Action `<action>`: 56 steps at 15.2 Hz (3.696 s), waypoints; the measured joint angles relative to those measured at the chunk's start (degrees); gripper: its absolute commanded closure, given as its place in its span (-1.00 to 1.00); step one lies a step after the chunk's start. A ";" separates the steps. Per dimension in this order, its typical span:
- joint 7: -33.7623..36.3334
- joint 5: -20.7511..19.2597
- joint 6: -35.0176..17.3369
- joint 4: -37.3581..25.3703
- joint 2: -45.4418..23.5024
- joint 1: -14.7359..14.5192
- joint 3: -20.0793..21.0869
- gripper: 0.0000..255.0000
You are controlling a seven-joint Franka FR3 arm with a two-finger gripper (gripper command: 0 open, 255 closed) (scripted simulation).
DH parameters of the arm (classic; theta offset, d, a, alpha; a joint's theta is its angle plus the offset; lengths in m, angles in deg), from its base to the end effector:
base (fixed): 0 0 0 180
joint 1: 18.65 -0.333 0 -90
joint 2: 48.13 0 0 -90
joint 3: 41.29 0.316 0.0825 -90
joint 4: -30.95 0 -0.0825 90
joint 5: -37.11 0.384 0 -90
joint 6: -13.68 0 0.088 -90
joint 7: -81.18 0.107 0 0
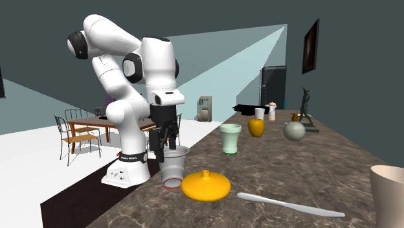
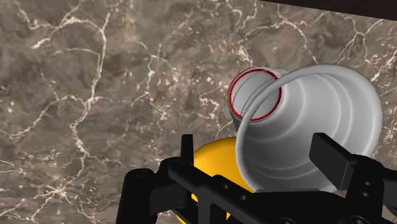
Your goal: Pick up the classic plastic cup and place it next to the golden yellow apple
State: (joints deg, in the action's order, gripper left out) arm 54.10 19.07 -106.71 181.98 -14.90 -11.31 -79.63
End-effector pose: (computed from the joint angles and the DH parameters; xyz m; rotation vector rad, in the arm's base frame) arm 0.2618 -0.2730 0.3875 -3.0576 0.0996 -0.0299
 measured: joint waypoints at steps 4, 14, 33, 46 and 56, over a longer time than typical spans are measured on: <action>-0.58 -0.19 -3.95 1.70 -2.29 -0.49 -1.64 -1.00; -0.66 -0.22 -5.70 2.50 -3.22 -0.74 -2.19 1.00; 0.38 0.50 3.56 -2.12 1.51 0.03 1.35 1.00; 1.04 2.24 14.73 -9.87 4.91 0.01 5.12 1.00; 1.25 3.79 22.07 -16.91 5.14 -0.66 7.19 1.00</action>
State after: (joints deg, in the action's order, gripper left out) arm 55.35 22.87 -84.64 165.07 -9.76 -11.97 -72.45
